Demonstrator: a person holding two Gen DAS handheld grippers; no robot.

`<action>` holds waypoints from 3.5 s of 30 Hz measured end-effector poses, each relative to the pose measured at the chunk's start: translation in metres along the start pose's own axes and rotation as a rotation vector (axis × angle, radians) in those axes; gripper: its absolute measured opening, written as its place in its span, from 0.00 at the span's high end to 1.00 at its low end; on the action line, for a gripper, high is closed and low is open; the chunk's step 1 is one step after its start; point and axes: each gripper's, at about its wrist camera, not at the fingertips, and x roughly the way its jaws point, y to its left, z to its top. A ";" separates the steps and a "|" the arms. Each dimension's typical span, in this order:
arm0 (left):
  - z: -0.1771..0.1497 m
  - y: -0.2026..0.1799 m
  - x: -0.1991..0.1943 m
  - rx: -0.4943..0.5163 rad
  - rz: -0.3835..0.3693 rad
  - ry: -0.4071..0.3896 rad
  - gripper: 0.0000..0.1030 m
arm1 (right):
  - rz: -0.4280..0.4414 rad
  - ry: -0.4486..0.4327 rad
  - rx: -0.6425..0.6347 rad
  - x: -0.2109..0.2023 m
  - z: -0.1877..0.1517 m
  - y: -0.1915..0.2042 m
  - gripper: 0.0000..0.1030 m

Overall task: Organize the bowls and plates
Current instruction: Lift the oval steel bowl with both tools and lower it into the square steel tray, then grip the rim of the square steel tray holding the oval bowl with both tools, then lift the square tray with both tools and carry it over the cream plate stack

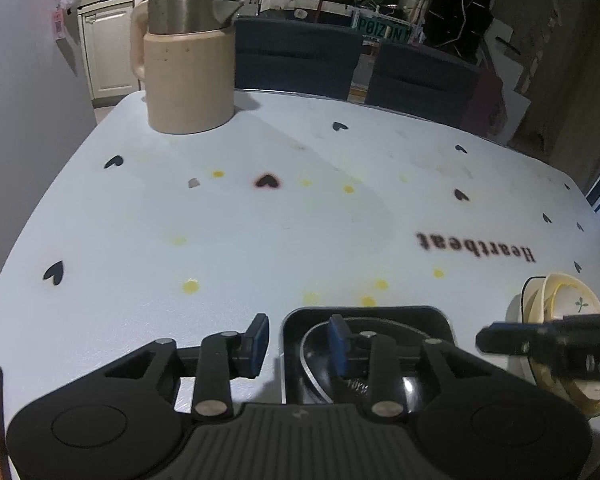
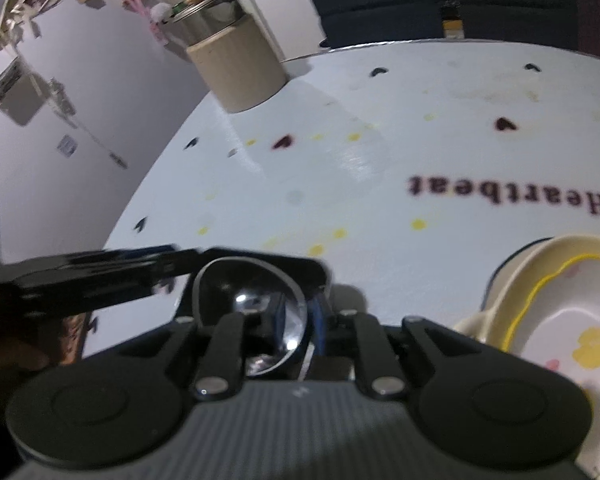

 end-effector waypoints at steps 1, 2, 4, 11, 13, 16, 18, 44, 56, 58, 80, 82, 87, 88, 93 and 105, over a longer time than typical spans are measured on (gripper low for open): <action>-0.001 0.002 -0.001 0.000 0.003 0.004 0.66 | -0.005 -0.004 0.010 0.001 0.000 -0.003 0.81; -0.003 0.003 -0.001 0.001 0.008 0.012 0.66 | -0.010 -0.007 0.027 0.003 0.000 -0.008 0.81; -0.006 0.005 -0.001 0.008 0.014 0.028 0.66 | -0.021 -0.006 0.045 0.008 0.003 -0.013 0.81; -0.018 0.011 -0.002 0.028 0.055 0.075 0.66 | -0.028 0.028 0.115 0.030 0.007 -0.020 0.81; -0.019 0.014 -0.001 0.026 0.059 0.083 0.65 | -0.028 0.035 0.109 0.035 0.005 -0.019 0.81; -0.019 0.015 0.000 0.028 0.058 0.086 0.64 | -0.040 0.036 0.098 0.041 0.005 -0.015 0.81; -0.020 0.012 0.002 0.038 0.059 0.094 0.64 | -0.045 0.041 0.091 0.044 0.005 -0.013 0.81; -0.016 0.013 0.027 0.017 0.001 0.147 0.83 | -0.010 0.082 0.138 0.036 -0.026 -0.006 0.91; -0.016 0.012 0.029 0.014 -0.050 0.162 0.95 | -0.037 0.087 0.120 0.042 -0.024 0.004 0.91; -0.016 0.013 0.029 0.009 -0.061 0.163 0.95 | -0.049 0.074 0.109 0.042 -0.025 0.005 0.91; 0.004 -0.001 -0.023 -0.079 -0.117 -0.042 0.95 | -0.034 -0.083 0.038 0.000 -0.009 0.011 0.94; 0.007 -0.006 -0.033 -0.094 -0.132 -0.072 0.95 | -0.022 -0.113 0.030 -0.014 -0.007 0.010 0.93; 0.016 -0.029 -0.058 -0.104 -0.175 -0.142 0.94 | -0.005 -0.177 0.024 -0.047 -0.005 -0.001 0.93; 0.016 -0.033 -0.061 -0.104 -0.186 -0.153 0.94 | -0.002 -0.189 0.023 -0.054 -0.005 -0.003 0.93; 0.017 -0.063 -0.078 -0.084 -0.233 -0.202 0.94 | 0.011 -0.253 0.042 -0.095 -0.005 -0.020 0.93; 0.006 -0.133 -0.094 -0.092 -0.358 -0.258 0.93 | -0.013 -0.359 0.085 -0.166 -0.035 -0.067 0.92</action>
